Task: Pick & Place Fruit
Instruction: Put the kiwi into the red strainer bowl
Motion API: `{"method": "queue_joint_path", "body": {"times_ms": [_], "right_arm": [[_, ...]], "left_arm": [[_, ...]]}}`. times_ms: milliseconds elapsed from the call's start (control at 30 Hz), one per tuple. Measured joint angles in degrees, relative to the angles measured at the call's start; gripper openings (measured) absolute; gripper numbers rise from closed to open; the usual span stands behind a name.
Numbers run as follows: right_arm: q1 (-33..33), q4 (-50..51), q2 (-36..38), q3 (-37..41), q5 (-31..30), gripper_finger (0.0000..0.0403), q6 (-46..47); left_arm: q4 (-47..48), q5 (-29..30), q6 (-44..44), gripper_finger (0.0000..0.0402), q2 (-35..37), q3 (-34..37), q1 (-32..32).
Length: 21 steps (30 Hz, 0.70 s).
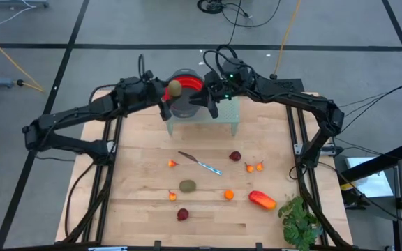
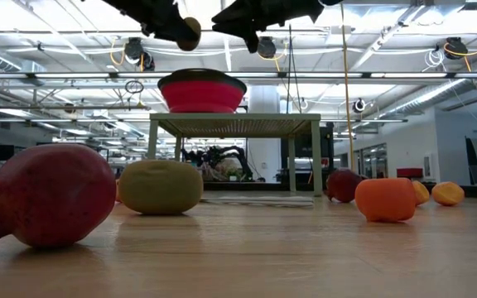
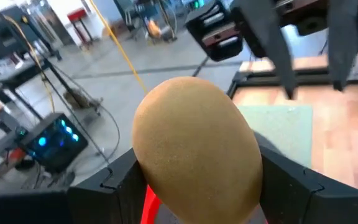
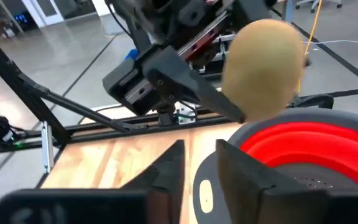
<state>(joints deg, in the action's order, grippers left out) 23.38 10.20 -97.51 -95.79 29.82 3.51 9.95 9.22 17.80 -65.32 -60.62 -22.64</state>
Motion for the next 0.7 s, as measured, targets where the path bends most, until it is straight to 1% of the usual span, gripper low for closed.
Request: {"method": "queue_joint_path", "body": {"times_ms": [167, 233, 333, 400, 500, 633, 700], "right_arm": [[-0.04, 0.62, -0.02, 0.0, 0.2, 0.0022, -4.08], [-0.09, 1.89, -0.02, 0.0, 0.21, 0.0006, -5.8], [-0.09, 3.44, 0.92, 0.36, 0.04, 0.0007, -6.71], [-0.09, 2.58, 2.18, 1.48, -0.82, 0.0009, -7.58], [-0.13, 2.55, 5.98, 5.71, -5.14, 0.0003, -8.25], [-0.22, -3.74, 12.48, 14.29, -10.3, 0.0003, -8.05], [-0.22, -8.43, 16.27, 19.05, -13.44, 0.0003, -7.37]], "left_arm": [[8.45, -0.01, -0.2, 0.0236, -4.98, -6.85, -0.95], [11.07, 0.0, -0.64, 0.0236, -6.67, -9.19, -1.48], [13.76, 0.04, -1.52, 0.0236, -8.69, -11.64, -2.23], [15.17, 0.08, -1.66, 0.0236, -9.75, -12.66, -2.72], [16.26, -0.14, -2.07, 0.0236, -10.9, -13.72, -3.45], [17.17, -2.04, -3.87, 0.0236, -12.23, -14.63, -4.52], [17.23, -2.26, -4.96, 0.0236, -12.87, -15.02, -4.8]]}}
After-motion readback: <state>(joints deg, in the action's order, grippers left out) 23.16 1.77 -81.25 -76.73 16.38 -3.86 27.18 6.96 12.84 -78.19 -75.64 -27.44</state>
